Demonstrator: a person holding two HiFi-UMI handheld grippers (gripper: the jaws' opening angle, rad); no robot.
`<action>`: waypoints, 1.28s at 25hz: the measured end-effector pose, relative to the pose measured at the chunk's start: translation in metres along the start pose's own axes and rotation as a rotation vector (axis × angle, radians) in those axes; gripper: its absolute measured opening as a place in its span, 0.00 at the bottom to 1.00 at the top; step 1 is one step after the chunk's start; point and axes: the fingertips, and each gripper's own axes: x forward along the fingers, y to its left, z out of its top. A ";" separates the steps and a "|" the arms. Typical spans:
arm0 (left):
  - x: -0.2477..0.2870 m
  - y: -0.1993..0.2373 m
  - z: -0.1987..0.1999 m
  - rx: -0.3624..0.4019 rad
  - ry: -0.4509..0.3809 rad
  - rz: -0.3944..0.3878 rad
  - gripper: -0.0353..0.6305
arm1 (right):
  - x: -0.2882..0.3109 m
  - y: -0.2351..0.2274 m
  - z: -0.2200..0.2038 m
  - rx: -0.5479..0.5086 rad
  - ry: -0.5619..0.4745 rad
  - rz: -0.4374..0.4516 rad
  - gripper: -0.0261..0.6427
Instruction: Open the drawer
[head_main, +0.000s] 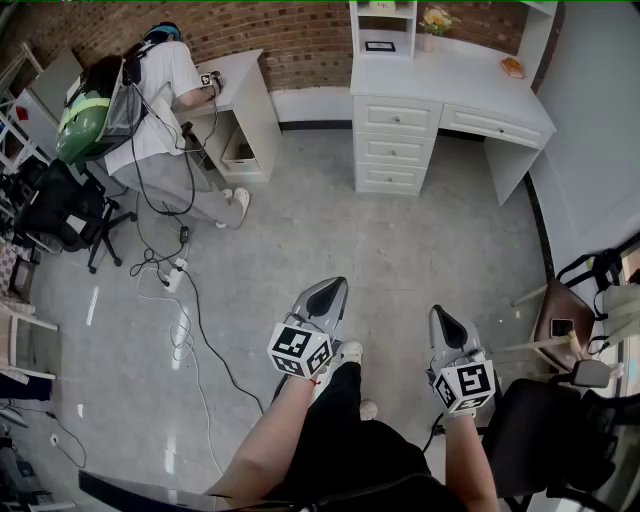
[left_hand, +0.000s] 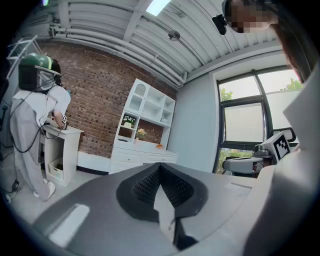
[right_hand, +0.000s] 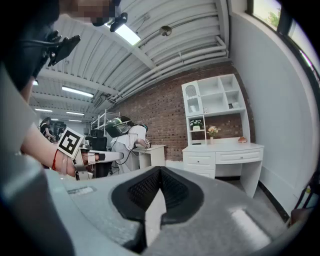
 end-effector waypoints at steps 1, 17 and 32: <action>0.008 0.007 0.004 0.003 -0.001 0.000 0.06 | 0.010 -0.004 0.003 -0.002 -0.002 -0.002 0.04; 0.116 0.092 0.022 -0.018 0.025 0.006 0.06 | 0.126 -0.069 0.016 0.006 0.036 -0.043 0.04; 0.179 0.161 0.036 -0.009 0.038 -0.022 0.06 | 0.213 -0.094 0.023 0.060 0.020 -0.086 0.04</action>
